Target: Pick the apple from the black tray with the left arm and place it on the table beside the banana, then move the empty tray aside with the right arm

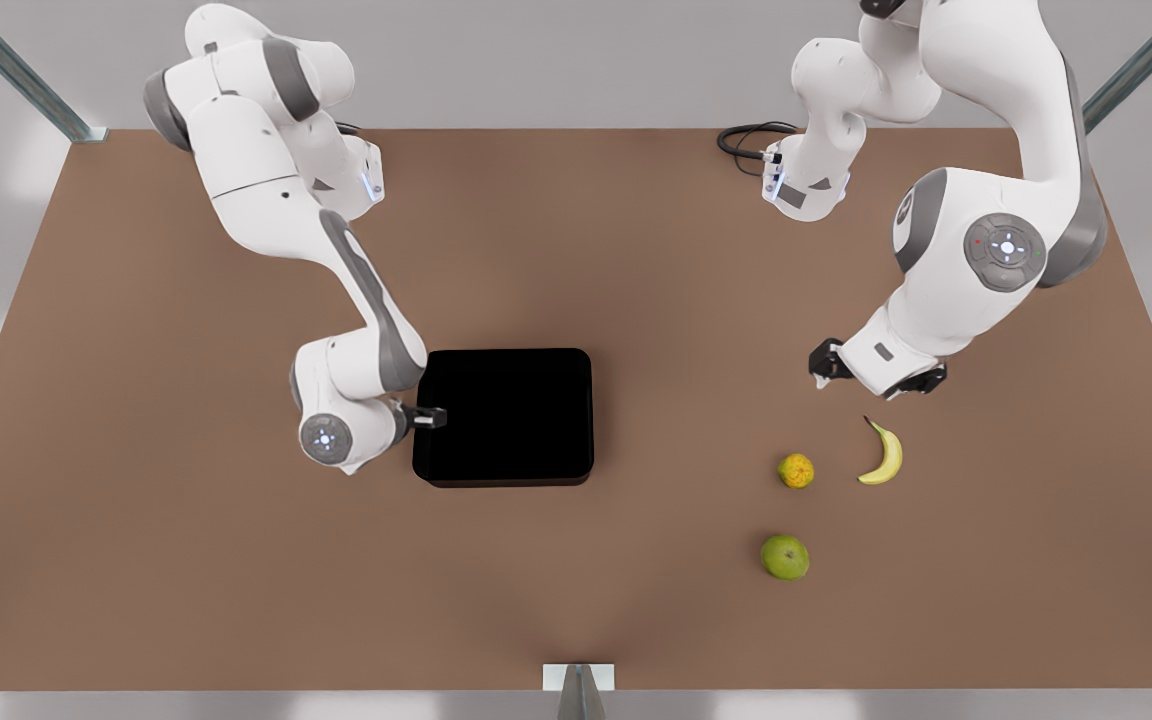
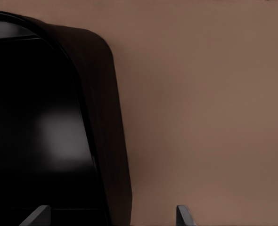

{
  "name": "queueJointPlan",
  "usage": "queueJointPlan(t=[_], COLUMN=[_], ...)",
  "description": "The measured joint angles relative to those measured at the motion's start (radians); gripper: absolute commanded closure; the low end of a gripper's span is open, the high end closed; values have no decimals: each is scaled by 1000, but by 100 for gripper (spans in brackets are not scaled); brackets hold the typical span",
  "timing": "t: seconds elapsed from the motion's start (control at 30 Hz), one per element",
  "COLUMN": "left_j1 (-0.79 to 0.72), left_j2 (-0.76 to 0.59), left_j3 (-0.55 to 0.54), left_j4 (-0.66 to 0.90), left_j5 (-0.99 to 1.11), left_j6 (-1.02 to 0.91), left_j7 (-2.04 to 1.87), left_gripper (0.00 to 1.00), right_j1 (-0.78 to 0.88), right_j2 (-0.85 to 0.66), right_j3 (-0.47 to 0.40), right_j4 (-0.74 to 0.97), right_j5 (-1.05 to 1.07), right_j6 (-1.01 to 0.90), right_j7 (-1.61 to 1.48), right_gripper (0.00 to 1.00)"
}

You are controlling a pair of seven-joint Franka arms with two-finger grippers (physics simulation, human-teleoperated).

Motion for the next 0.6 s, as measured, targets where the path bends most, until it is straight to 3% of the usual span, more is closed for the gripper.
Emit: queueJointPlan(t=[0.13,0.3,0.5,0.6], left_j1=[1,0,-3,-3], left_j2=[0,0,2,0], left_j3=[0,-4,-6,-6], left_j4=[0,1,-1,-1], left_j5=[0,4,18,19], left_j6=[-3,-5,-5,-5], left_j7=[24,47,68,76], left_gripper=[0,0,0,0], right_j1=[1,2,2,2], right_j2=[31,38,37,36], right_j3=[2,6,7,7], right_j4=[-1,-1,0,0], right_j5=[0,8,29,33], right_j6=[38,64,72,73], right_j7=[-55,-105,-145,-161], right_gripper=[5,51,74,80])
